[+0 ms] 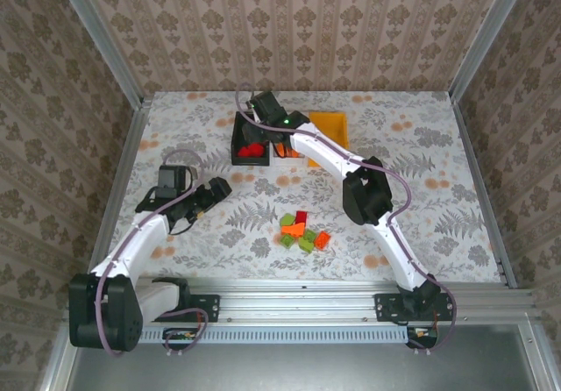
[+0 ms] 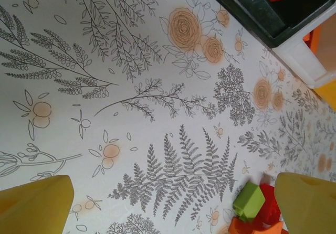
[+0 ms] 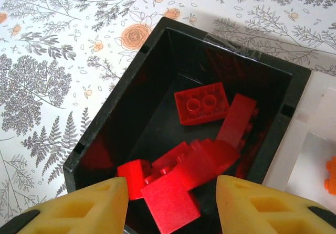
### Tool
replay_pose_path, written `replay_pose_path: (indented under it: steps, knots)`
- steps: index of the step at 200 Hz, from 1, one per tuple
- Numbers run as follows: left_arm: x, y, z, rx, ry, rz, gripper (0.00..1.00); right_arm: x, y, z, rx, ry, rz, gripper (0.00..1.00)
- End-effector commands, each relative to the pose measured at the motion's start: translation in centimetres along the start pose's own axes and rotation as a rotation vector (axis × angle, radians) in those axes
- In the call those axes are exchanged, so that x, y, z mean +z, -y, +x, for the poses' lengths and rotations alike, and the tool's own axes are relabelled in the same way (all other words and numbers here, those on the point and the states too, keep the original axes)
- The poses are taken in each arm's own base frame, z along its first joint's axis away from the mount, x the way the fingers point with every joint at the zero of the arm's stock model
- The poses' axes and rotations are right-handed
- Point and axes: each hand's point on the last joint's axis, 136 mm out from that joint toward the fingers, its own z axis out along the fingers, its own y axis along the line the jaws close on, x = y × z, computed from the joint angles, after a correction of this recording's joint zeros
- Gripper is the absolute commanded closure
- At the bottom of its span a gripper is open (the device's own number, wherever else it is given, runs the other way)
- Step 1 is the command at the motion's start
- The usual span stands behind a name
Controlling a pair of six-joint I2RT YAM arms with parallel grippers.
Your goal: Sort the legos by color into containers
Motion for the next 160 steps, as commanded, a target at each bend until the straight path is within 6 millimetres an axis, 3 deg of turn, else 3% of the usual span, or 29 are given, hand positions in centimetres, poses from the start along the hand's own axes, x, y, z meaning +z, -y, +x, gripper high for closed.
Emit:
replay_pose_path:
  steps: [1, 21, 35, 43, 78, 93, 109, 128, 145, 160]
  knots:
    - [-1.2, 1.5, -0.4, 0.030, 0.008, 0.042, 0.00, -4.0, -0.4, -3.0, -0.002, 0.056, 0.014, 0.52]
    - [-1.2, 2.0, 0.0, 0.047, -0.001, 0.053, 0.00, -7.5, -0.2, -3.5, 0.024, 0.081, 0.047, 0.52]
    - [-1.1, 2.5, 0.6, 0.072, -0.014, 0.055, 0.00, -9.9, 0.5, -1.7, 0.073, 0.090, 0.091, 0.52]
    - [-0.8, 2.8, 1.0, 0.094, -0.020, 0.057, 0.00, -11.0, 0.7, -0.2, 0.103, 0.088, 0.094, 0.51]
    - [2.0, 4.9, 4.5, 0.223, -0.103, 0.064, 0.00, -15.3, 3.2, 9.9, 0.211, 0.006, 0.185, 0.44]
    - [3.4, 6.6, 6.5, 0.309, -0.156, 0.070, 0.03, -17.2, 6.2, 14.2, 0.241, -0.024, 0.288, 0.42]
    - [4.6, 9.0, 8.2, 0.414, -0.196, 0.082, 0.08, -19.3, 10.1, 16.9, 0.291, -0.020, 0.377, 0.40]
    - [5.6, 11.8, 10.2, 0.587, -0.237, 0.053, 0.15, -20.5, 13.9, 19.9, 0.402, -0.068, 0.396, 0.41]
    - [6.3, 13.6, 12.2, 0.736, -0.271, 0.021, 0.19, -22.3, 15.8, 20.8, 0.430, -0.049, 0.426, 0.41]
    - [7.0, 14.1, 13.7, 0.810, -0.311, -0.025, 0.19, -23.0, 17.3, 21.7, 0.440, -0.058, 0.465, 0.41]
